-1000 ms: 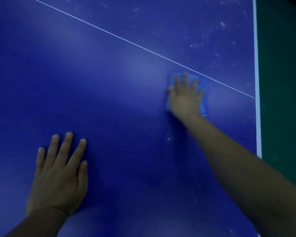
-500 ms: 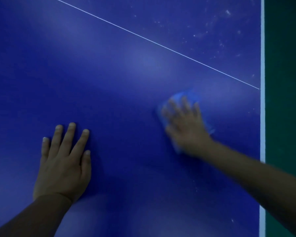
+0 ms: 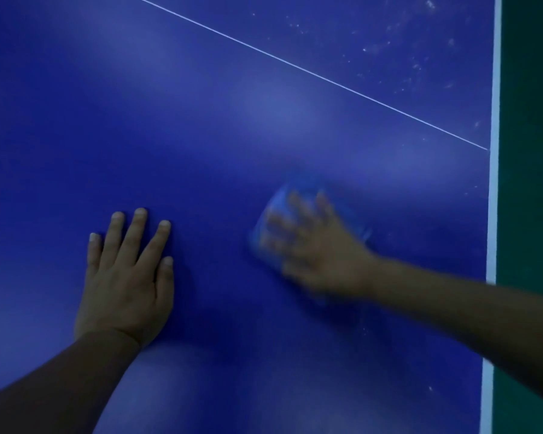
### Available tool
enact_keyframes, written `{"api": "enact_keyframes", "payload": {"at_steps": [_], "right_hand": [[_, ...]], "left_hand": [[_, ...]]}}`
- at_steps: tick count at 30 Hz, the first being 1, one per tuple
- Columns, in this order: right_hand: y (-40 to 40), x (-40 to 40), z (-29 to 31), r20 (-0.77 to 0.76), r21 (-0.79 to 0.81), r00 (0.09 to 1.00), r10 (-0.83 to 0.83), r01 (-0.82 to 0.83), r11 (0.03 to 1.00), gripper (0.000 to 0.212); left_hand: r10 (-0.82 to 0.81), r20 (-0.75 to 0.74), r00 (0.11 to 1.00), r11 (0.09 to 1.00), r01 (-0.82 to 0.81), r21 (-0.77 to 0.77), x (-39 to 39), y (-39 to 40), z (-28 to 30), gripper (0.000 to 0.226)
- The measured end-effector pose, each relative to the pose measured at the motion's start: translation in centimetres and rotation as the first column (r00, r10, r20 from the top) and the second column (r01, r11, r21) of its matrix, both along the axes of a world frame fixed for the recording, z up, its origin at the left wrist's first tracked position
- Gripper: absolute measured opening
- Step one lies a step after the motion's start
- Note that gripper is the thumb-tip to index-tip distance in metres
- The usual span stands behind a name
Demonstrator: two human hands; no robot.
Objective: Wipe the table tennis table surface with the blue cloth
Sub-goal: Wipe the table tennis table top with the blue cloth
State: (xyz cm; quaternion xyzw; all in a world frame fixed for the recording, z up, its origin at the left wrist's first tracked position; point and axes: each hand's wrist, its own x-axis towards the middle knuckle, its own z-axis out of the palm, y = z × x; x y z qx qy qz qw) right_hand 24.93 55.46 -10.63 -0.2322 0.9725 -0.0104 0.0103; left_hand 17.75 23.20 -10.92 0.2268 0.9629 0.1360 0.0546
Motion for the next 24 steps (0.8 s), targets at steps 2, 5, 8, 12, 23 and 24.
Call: {"api": "enact_keyframes", "payload": {"at_steps": [2,5,8,12,23,24], "right_hand": [[-1.8,4.6,1.0,0.136,-0.057,0.922,0.362,-0.357,0.932,0.049],[3.5,2.7,1.2,0.103,0.016,0.921,0.376,-0.379,0.925,0.049],[9.5,-3.6,1.0,-0.013,0.072,0.934,-0.358,0.358,0.931,0.054],[5.1,-2.5,0.0,-0.104,0.023,0.873,-0.477,0.482,0.876,0.053],[15.8,-6.8,0.7,0.002,-0.027,0.399,-0.917,0.917,0.399,0.057],[17.3,-6.2,1.6,0.064,-0.088,0.138,-0.988,0.987,0.133,0.056]], "left_hand": [[0.001,-0.004,1.000,1.000,-0.001,0.010,0.1,0.0,0.0,0.060],[0.006,-0.012,1.000,0.999,-0.006,0.034,0.0,0.1,0.1,0.060],[0.007,-0.012,1.000,0.999,-0.006,0.039,0.1,0.1,0.2,0.059],[0.009,-0.012,1.000,0.999,-0.008,0.035,0.1,0.0,0.2,0.060],[-0.001,-0.022,1.000,1.000,0.001,0.016,-0.2,0.2,0.1,0.060],[-0.001,-0.019,1.000,1.000,0.001,0.013,-0.2,0.2,0.1,0.060]]}}
